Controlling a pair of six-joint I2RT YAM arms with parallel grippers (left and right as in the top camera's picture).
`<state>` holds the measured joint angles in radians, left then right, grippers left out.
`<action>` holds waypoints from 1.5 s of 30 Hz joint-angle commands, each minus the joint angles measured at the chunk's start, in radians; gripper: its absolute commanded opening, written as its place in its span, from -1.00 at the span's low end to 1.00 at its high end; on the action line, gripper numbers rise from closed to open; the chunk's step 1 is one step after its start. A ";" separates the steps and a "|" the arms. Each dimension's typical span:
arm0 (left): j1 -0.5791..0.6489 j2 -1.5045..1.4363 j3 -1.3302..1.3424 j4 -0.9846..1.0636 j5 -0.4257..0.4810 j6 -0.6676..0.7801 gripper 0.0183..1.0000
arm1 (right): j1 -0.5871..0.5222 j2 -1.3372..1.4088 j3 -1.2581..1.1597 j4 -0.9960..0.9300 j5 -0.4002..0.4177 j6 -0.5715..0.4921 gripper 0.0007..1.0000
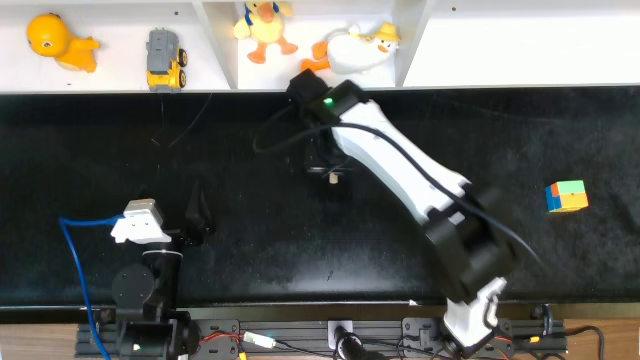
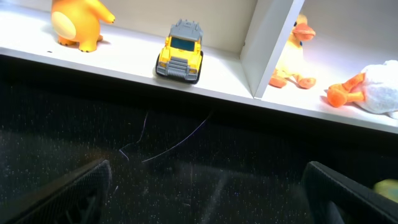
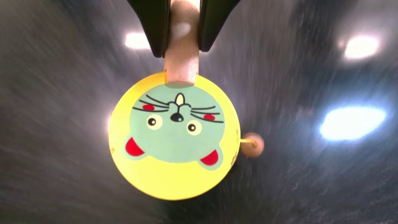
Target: Store Toys
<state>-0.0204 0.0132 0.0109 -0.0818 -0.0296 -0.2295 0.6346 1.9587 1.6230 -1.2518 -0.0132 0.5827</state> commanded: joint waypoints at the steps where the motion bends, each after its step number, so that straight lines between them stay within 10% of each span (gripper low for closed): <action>1: -0.008 -0.010 -0.003 -0.002 0.013 0.023 0.99 | -0.016 -0.232 0.044 -0.123 0.077 -0.002 -0.91; 14: -0.008 -0.010 -0.003 -0.002 0.013 0.023 1.00 | -0.300 -0.471 -0.080 -0.291 0.209 -0.056 -0.91; 25: -0.008 -0.010 -0.003 -0.002 0.013 0.023 1.00 | -0.513 -0.499 -0.277 0.058 0.161 -0.364 -0.91; 31: -0.008 -0.010 -0.003 -0.002 0.013 0.023 1.00 | -0.641 -0.495 -0.323 0.272 -0.020 -0.574 -0.91; 45: -0.008 -0.010 -0.003 -0.002 0.012 0.023 0.99 | -0.668 -0.344 -0.332 0.523 -0.049 -0.815 -0.91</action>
<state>-0.0204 0.0132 0.0109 -0.0818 -0.0296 -0.2295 -0.0364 1.5852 1.2995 -0.7513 -0.0475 -0.1802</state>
